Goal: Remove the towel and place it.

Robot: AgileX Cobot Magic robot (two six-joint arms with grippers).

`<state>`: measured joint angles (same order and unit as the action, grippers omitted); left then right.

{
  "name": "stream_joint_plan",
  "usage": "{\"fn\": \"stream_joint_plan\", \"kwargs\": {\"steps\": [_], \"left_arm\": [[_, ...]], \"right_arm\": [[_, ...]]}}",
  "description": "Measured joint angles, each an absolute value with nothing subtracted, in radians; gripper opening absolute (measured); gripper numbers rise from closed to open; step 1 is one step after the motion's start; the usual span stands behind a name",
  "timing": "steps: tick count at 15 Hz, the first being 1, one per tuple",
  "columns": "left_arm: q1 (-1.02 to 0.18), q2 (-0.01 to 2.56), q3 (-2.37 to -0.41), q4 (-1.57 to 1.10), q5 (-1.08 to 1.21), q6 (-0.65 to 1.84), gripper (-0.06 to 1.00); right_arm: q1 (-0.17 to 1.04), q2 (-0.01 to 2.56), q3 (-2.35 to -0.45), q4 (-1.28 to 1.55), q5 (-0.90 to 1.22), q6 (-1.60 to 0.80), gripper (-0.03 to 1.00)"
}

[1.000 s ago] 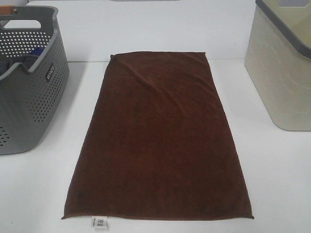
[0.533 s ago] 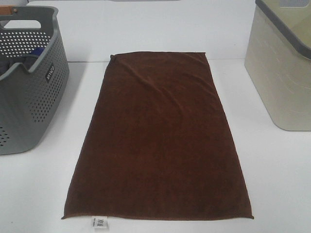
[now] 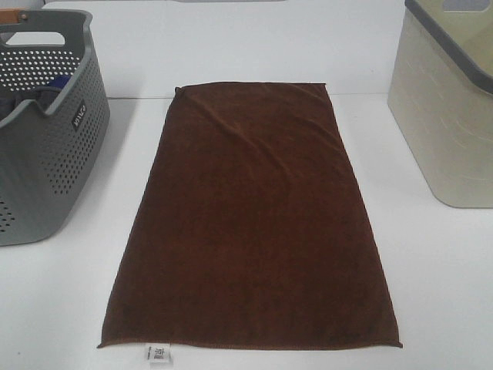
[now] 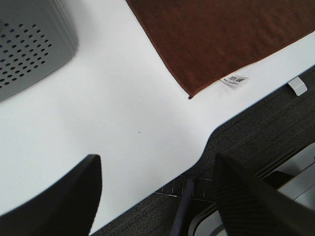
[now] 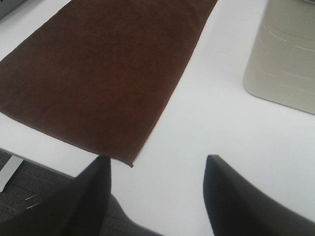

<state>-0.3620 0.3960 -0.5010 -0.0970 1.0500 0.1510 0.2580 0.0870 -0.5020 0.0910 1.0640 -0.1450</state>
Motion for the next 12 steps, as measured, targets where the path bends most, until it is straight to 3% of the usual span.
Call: {"fn": "stream_joint_plan", "kwargs": {"steps": [12], "left_arm": [[-0.349,0.396,-0.501,-0.151,1.053,0.25,0.62]], "right_arm": [[0.258,0.087,-0.502,0.091,1.064,-0.145,0.54]]}}
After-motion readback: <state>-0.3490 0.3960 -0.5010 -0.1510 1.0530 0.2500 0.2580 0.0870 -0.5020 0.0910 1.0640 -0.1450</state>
